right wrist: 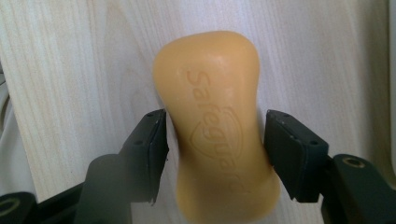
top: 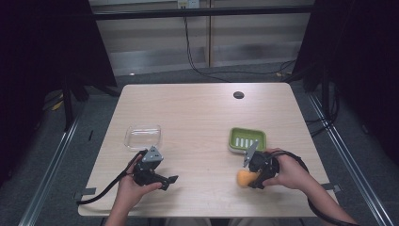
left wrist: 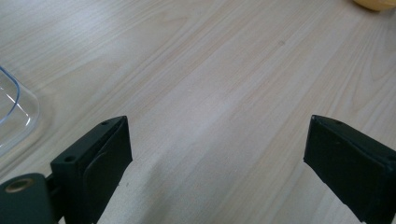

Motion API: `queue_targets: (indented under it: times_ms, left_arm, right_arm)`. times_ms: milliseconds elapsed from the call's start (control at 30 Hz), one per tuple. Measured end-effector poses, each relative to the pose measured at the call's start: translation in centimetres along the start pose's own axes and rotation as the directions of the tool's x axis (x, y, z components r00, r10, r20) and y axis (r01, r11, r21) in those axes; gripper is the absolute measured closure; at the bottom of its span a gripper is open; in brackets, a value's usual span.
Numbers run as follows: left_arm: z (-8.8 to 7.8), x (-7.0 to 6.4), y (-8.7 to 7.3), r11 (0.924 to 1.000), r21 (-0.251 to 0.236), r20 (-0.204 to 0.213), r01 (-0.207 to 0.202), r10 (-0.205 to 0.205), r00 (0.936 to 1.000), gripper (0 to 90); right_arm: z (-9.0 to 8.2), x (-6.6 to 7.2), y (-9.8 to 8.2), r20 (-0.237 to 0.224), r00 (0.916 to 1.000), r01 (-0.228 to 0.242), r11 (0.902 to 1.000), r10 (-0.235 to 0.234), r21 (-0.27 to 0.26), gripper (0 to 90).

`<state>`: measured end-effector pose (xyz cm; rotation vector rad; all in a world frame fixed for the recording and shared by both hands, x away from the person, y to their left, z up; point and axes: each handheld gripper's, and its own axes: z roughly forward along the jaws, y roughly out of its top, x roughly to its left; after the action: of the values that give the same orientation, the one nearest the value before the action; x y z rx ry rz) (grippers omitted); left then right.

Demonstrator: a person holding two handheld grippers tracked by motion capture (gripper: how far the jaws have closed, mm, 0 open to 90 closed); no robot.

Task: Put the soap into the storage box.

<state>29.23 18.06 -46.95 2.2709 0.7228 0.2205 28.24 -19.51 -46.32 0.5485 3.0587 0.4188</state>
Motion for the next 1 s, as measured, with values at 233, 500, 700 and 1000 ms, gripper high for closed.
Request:
queue_targets:
  times_ms: [233, 500, 700, 1000]
  left_arm:
    - [-0.13, 0.03, 0.04, 1.0, 0.008, -0.008, -0.001, 0.001, 1.0, 7.4]
    - [-0.18, 0.07, 0.01, 1.0, 0.007, -0.008, 0.003, -0.003, 1.0, 7.4]
    - [-0.17, 0.03, -0.01, 0.9999, 0.009, -0.007, 0.007, -0.007, 1.0, 7.4]
    - [-0.22, 0.05, -0.01, 0.9999, 0.012, -0.013, 0.004, -0.004, 0.9999, 7.4]
  right_arm:
    - [0.33, 0.09, 0.28, -0.007, 1.0, -0.005, 0.9998, 0.005, 0.019, 42.6]
    - [0.61, 0.08, 0.62, -0.017, 0.9998, 0.007, 0.9989, -0.006, 0.047, 45.9]
    - [0.69, -0.07, 0.74, -0.02, 0.9996, 0.019, 0.9983, -0.017, 0.056, 47.7]
    - [0.66, -0.12, 0.86, -0.034, 0.9994, 0.001, 0.9976, 0.002, 0.069, 49.8]
